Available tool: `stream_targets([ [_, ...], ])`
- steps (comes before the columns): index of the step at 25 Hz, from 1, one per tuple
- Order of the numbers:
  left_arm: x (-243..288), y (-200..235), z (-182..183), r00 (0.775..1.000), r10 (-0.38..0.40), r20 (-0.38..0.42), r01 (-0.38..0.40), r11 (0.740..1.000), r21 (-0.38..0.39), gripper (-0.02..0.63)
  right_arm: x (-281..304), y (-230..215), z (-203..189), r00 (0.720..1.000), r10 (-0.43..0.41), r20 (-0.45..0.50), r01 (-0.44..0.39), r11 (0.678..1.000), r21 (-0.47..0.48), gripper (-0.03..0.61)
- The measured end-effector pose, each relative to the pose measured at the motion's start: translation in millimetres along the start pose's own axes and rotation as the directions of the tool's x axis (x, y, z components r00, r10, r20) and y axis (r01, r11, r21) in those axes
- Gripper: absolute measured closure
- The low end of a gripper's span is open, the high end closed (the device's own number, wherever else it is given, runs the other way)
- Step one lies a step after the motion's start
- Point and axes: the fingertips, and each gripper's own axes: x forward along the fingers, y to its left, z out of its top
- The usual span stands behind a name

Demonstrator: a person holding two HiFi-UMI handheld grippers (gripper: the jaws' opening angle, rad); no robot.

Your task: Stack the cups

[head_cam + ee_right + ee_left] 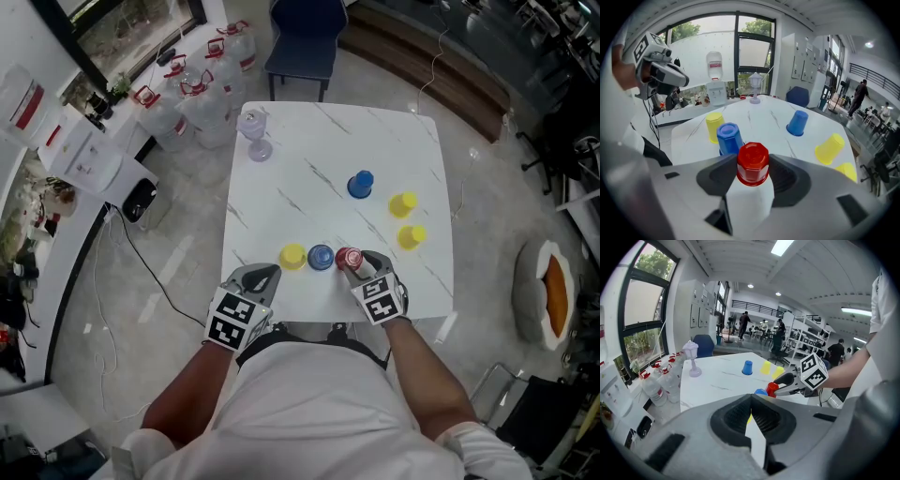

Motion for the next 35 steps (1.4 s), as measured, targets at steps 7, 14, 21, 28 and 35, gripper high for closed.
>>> stream_targets([
  [7,0.9,6.3,-2.3,1.000,0.009,-0.007,-0.009,1.000,-0.009,0.606,-15.4,1.4,17.4,0.998,0.022,0.051,-0.023,0.999,0.028,0.330],
  [14,2.2,11.6,3.3,0.999,0.042,0.001,-0.042,0.999,-0.034,0.606,-9.6,-64.1,54.3,0.988,-0.038,0.147,0.011,0.984,0.180,0.364],
  [21,-5.7,18.7,-2.8,0.996,0.093,-0.016,-0.094,0.994,-0.064,0.606,49.0,-147.7,81.0,0.986,-0.129,0.103,0.104,0.970,0.218,0.360],
  [28,-16.9,28.4,-14.8,0.988,0.150,-0.032,-0.152,0.981,-0.119,0.606,86.9,-168.1,96.4,0.992,-0.120,0.048,0.110,0.978,0.179,0.331],
  [35,-24.2,36.7,-22.1,0.985,0.171,-0.037,-0.175,0.974,-0.143,0.606,100.6,-171.0,92.1,0.991,-0.133,0.001,0.131,0.977,0.166,0.356],
])
